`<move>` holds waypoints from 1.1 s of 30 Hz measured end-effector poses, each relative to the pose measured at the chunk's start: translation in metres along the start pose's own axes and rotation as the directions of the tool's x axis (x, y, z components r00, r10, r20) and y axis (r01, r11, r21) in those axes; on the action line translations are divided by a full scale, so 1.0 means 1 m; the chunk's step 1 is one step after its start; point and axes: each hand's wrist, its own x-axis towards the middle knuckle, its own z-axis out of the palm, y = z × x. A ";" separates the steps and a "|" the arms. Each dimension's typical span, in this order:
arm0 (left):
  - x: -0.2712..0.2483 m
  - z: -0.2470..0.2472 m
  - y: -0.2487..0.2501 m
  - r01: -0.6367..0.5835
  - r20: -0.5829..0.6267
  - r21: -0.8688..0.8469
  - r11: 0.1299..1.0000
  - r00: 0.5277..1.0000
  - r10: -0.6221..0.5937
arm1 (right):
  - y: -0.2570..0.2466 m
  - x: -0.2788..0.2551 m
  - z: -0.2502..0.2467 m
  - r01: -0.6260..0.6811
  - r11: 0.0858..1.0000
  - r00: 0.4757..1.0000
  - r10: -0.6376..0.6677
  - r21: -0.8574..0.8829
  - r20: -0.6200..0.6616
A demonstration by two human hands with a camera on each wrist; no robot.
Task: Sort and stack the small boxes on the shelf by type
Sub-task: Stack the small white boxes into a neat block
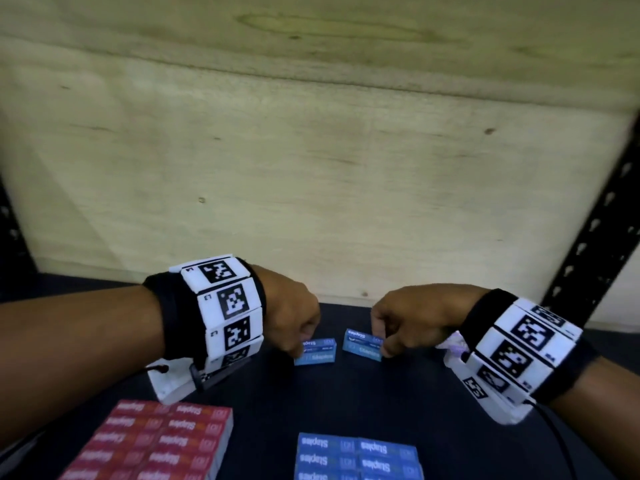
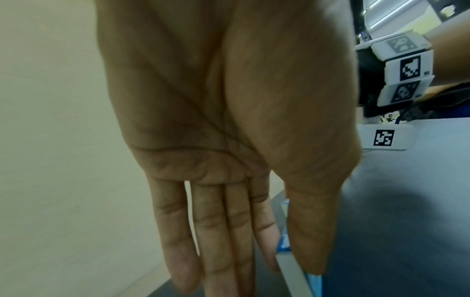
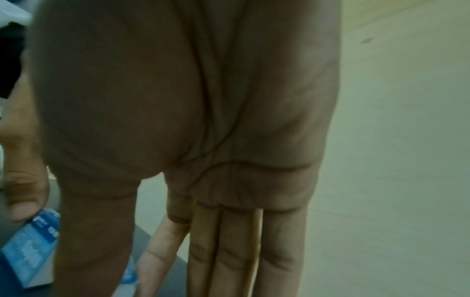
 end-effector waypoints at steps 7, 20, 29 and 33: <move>-0.036 0.015 0.015 -0.052 0.014 0.004 0.999 0.999 0.052 | -0.014 -0.035 0.016 0.045 0.997 0.998 -0.047 0.070 0.035; -0.070 0.028 0.026 -0.130 0.058 -0.009 0.991 0.990 0.131 | -0.008 -0.083 0.039 0.060 0.991 0.991 -0.073 0.116 0.109; -0.066 0.025 0.025 -0.178 0.085 -0.017 0.984 0.980 0.179 | -0.004 -0.082 0.039 0.128 0.963 0.976 -0.165 0.235 0.143; -0.060 0.024 0.026 -0.188 0.102 -0.031 0.982 0.976 0.190 | -0.007 -0.075 0.039 0.147 0.963 0.973 -0.182 0.224 0.145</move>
